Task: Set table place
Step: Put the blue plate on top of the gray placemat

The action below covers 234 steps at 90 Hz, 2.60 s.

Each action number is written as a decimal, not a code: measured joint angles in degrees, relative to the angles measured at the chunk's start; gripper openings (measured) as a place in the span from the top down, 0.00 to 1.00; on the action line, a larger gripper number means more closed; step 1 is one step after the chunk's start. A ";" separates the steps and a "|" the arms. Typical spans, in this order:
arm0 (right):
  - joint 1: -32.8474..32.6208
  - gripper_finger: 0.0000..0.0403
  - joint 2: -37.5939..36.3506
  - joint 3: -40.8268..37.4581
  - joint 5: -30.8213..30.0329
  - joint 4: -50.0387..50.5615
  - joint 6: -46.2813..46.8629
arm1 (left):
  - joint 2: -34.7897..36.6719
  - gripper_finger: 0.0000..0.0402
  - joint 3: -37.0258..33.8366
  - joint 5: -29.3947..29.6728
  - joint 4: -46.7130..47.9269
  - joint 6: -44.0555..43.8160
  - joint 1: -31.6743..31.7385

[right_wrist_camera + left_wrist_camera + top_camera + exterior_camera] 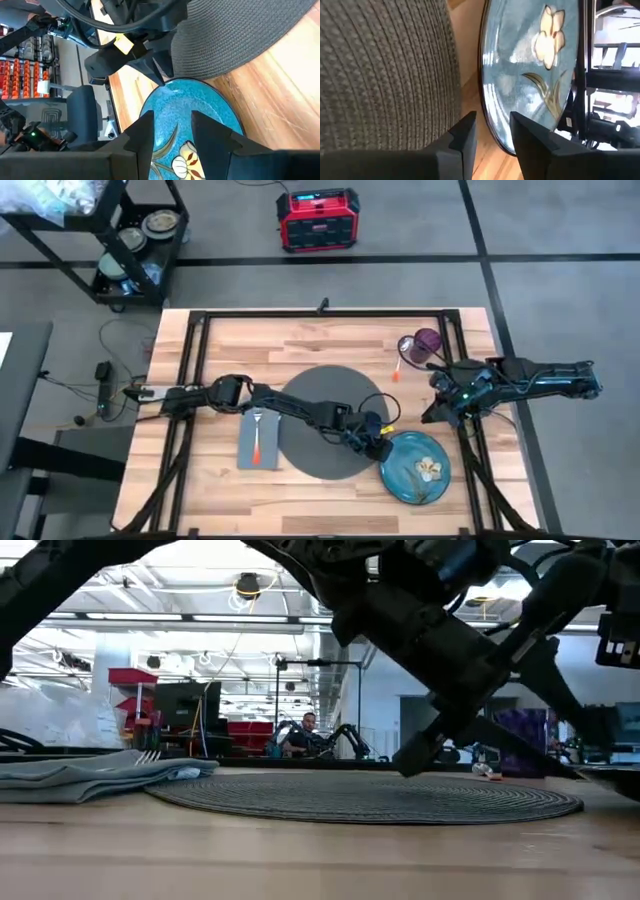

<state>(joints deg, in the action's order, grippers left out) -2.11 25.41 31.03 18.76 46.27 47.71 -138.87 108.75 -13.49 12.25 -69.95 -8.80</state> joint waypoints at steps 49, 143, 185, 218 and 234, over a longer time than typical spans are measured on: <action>0.01 0.71 0.00 0.00 -0.96 -0.03 0.28 | 0.00 0.75 -0.26 -0.22 -2.50 0.54 0.00; 0.02 0.71 0.02 -0.02 -2.47 -0.01 0.21 | 0.00 0.75 -0.32 0.14 -3.12 3.00 -0.54; 0.07 0.71 0.07 -0.09 -2.49 1.48 0.00 | -6.34 0.75 3.86 -4.93 -13.22 -4.92 -2.12; 0.07 0.71 0.07 -0.07 -2.89 1.68 -1.05 | -6.03 0.75 4.24 -3.50 -10.04 -3.93 0.07; 0.07 0.71 0.04 -0.07 -2.82 1.89 -1.21 | -5.81 0.75 5.74 -4.81 -8.34 -2.69 0.09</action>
<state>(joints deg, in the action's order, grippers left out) -2.04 25.45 30.96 15.94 48.16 46.50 -144.68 114.49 -18.31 3.90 -72.64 -8.71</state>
